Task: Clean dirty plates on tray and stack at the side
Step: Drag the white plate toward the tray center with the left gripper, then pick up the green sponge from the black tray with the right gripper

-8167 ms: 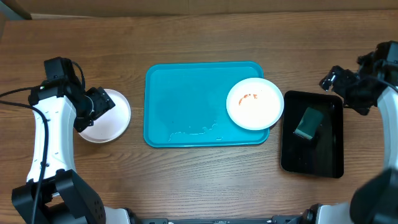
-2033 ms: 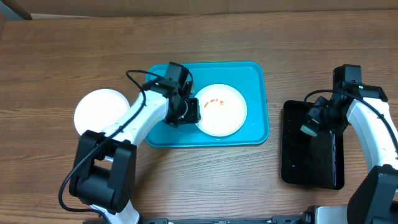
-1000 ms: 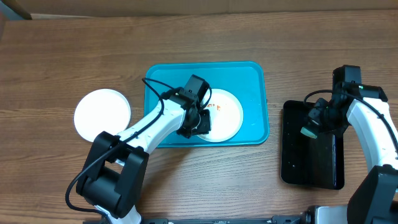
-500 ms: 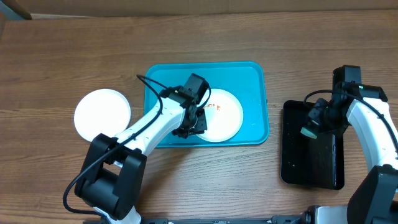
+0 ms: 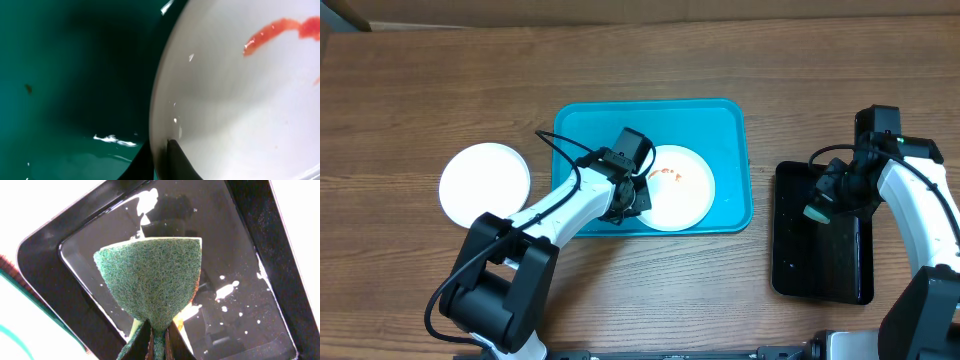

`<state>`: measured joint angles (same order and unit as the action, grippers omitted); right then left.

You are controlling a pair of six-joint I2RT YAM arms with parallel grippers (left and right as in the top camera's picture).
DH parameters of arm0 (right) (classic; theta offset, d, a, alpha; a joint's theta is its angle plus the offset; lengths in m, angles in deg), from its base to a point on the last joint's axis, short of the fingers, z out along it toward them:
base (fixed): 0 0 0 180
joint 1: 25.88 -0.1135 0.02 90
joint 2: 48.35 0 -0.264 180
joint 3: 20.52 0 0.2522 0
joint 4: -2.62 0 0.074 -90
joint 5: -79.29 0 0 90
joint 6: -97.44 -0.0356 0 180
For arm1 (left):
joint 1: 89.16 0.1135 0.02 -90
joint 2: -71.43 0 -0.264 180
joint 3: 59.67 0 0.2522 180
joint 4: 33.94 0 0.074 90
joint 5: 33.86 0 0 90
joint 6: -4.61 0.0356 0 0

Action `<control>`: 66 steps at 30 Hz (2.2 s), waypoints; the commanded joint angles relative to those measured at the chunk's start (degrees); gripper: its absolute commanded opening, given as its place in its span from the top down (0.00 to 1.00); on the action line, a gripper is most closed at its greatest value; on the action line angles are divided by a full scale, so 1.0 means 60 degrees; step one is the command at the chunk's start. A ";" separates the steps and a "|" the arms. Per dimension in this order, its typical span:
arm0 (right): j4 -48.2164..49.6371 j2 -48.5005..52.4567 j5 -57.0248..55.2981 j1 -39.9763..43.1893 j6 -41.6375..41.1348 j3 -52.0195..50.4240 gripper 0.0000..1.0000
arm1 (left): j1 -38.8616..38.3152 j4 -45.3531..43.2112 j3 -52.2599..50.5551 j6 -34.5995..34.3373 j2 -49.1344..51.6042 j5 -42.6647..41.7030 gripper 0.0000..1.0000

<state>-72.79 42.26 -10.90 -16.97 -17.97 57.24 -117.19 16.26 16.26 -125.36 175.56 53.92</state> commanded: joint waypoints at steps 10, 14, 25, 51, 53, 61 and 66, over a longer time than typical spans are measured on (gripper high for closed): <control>0.0474 0.0007 0.0641 0.0087 0.0532 -0.0022 0.96 | 0.0987 0.0018 -0.0102 0.0801 -0.0175 0.0459 0.96; 0.1370 0.0007 0.1938 0.0412 0.0998 -0.0477 0.96 | 0.1133 0.0015 -0.0102 0.1198 -0.0175 0.0357 0.96; 0.5293 0.0007 0.3373 0.1315 0.1056 -0.3672 0.96 | 0.1096 0.0022 -0.0102 0.1570 -0.0175 0.0120 0.96; 0.6116 0.0007 0.7366 0.2470 -0.1049 -0.3479 0.96 | 0.1096 0.0182 -0.0102 0.1632 -0.0175 0.0113 0.96; 0.5788 0.0007 0.7369 0.2605 -0.1100 -0.3519 0.96 | 0.1096 0.0182 -0.0102 0.1632 -0.0175 0.0113 0.96; 0.5799 0.0007 0.6557 0.2885 -0.1588 -0.4637 0.96 | 0.1096 0.0244 -0.0102 0.1632 -0.0175 0.0113 0.96; 0.6685 0.0011 0.6207 0.3861 -0.1894 -0.5989 0.96 | 0.1096 0.0321 -0.0102 0.1636 -0.0175 0.0117 0.96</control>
<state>-32.86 42.12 30.08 3.16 -26.80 25.75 -110.50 17.25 16.26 -116.88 175.45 54.18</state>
